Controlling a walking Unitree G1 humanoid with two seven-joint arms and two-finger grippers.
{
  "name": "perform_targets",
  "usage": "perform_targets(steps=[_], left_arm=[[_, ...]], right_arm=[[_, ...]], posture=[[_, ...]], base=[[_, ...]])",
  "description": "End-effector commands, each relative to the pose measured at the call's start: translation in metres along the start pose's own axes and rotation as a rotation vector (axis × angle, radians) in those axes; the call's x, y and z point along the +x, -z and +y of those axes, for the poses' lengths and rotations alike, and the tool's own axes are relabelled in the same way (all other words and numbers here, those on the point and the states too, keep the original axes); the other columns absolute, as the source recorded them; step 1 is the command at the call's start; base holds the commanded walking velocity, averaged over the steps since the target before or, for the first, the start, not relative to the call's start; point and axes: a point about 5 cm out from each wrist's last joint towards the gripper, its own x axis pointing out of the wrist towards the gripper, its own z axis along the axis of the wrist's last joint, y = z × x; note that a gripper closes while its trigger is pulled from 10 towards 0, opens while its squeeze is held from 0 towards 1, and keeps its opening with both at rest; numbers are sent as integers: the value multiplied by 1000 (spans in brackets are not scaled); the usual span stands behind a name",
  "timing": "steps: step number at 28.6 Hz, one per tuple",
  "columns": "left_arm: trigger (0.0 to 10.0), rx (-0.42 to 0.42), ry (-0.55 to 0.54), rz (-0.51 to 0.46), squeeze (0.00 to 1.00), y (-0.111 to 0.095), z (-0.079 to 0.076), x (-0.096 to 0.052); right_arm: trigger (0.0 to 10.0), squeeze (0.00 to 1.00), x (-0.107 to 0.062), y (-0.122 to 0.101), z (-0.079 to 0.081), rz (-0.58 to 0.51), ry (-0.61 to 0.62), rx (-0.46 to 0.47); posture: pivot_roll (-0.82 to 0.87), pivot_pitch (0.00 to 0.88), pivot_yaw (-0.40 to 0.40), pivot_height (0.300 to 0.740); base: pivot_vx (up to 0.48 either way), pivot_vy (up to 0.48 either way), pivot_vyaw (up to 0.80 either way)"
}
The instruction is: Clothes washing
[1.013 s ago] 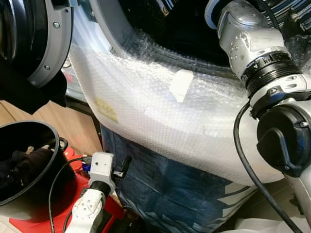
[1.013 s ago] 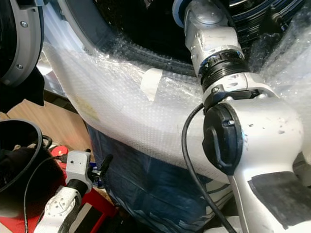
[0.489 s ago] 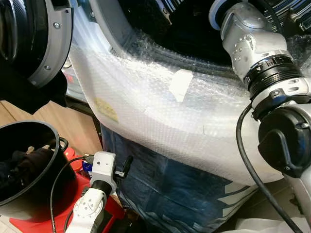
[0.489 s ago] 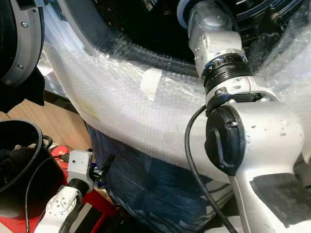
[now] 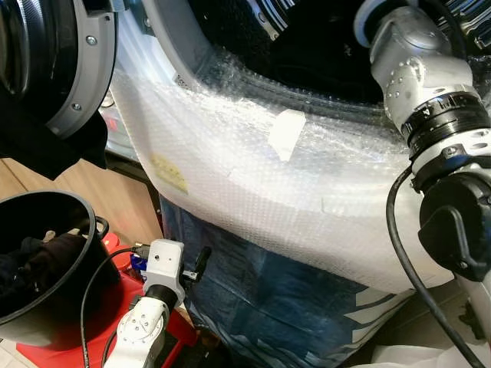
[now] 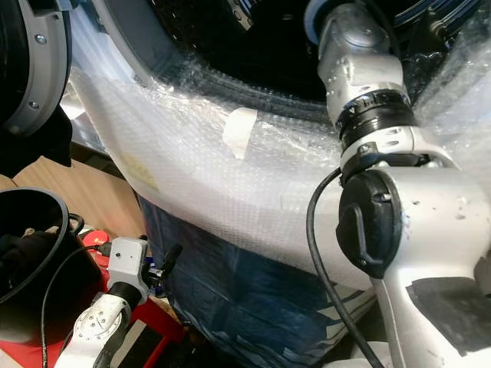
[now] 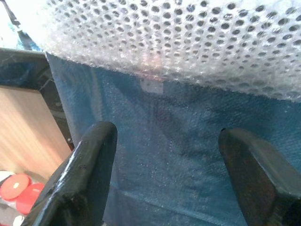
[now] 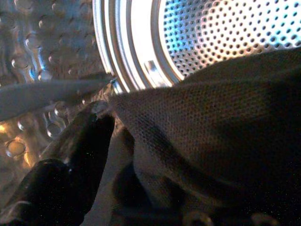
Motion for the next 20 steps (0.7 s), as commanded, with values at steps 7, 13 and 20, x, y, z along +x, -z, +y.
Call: perform_targets(steps=[7, 13, 20], left_arm=[[10000, 7, 1, 35, 0, 6, 0, -2], [10000, 2, 5, 38, 0, 6, -1, -2], [10000, -10, 12, 40, 0, 7, -5, -2]], right_arm=[[10000, 1000, -7, 10, 5, -29, -27, 77], [10000, 1000, -18, 13, 3, -37, -51, 110], [10000, 0, -46, -8, -2, -81, -120, 137]], posture=[[30, 125, -16, 740], [9, 142, -18, 740], [-6, 155, -25, 740]], base=[[0, 0, 0], [0, 0, 0], [0, 0, 0]])
